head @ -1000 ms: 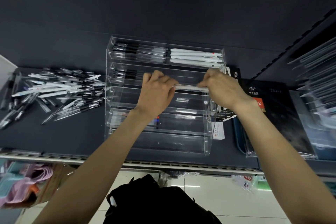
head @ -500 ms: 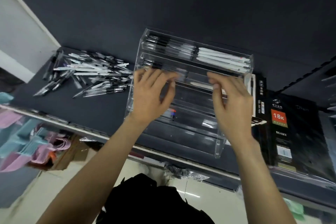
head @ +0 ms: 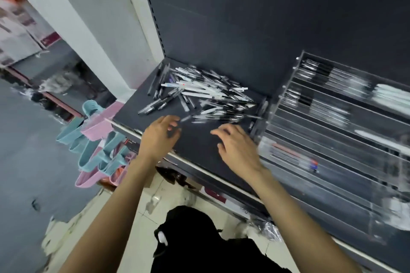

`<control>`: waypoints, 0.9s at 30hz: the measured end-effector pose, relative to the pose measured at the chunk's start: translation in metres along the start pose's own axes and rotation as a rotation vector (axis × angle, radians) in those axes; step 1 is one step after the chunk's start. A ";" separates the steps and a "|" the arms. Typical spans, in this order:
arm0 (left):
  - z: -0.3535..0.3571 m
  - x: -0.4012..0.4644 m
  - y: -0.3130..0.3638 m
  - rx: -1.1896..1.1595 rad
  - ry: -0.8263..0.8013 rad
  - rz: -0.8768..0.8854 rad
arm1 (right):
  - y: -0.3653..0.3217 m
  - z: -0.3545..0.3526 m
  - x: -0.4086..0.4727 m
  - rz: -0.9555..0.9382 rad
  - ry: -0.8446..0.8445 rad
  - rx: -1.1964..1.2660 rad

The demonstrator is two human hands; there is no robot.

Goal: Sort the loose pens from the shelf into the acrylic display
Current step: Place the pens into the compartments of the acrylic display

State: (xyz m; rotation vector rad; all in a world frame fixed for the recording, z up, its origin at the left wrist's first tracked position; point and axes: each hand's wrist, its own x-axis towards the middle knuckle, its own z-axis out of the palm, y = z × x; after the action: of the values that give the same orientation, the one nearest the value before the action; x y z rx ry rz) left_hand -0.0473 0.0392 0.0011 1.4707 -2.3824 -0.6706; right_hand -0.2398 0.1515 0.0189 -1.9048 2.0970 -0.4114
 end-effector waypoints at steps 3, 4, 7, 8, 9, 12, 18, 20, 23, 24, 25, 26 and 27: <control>0.006 0.041 -0.010 0.022 -0.083 0.091 | 0.002 0.016 0.039 0.195 0.028 -0.137; 0.010 0.051 -0.010 0.054 -0.130 0.134 | 0.004 0.020 0.048 0.250 0.027 -0.162; 0.019 0.073 -0.006 0.145 -0.246 0.232 | 0.005 0.029 0.063 0.345 0.016 -0.216; 0.021 0.077 -0.004 0.162 -0.282 0.247 | 0.003 0.031 0.066 0.361 0.006 -0.249; 0.023 0.079 -0.003 0.176 -0.317 0.259 | 0.001 0.033 0.068 0.370 -0.006 -0.281; 0.028 0.082 -0.005 0.191 -0.382 0.320 | -0.005 0.034 0.070 0.380 -0.061 -0.315; 0.026 0.098 -0.014 0.162 -0.474 0.362 | -0.004 0.024 0.081 0.406 -0.185 -0.389; 0.025 0.100 -0.019 0.151 -0.510 0.349 | -0.003 0.020 0.084 0.393 -0.239 -0.421; 0.024 0.101 -0.024 0.144 -0.543 0.344 | -0.006 0.017 0.091 0.353 -0.313 -0.463; 0.022 0.101 -0.024 0.153 -0.543 0.349 | -0.007 0.016 0.093 0.339 -0.332 -0.473; 0.021 0.101 -0.024 0.170 -0.538 0.356 | -0.007 0.015 0.094 0.328 -0.346 -0.481; 0.019 0.100 -0.024 0.182 -0.531 0.361 | -0.008 0.014 0.095 0.317 -0.356 -0.485; 0.018 0.100 -0.025 0.177 -0.529 0.362 | -0.008 0.012 0.095 0.308 -0.365 -0.490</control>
State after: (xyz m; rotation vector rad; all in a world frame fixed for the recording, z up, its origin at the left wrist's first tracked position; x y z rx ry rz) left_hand -0.0814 -0.0552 -0.0293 0.9495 -3.0713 -0.8530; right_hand -0.2367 0.0555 0.0091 -1.6615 2.3098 0.5221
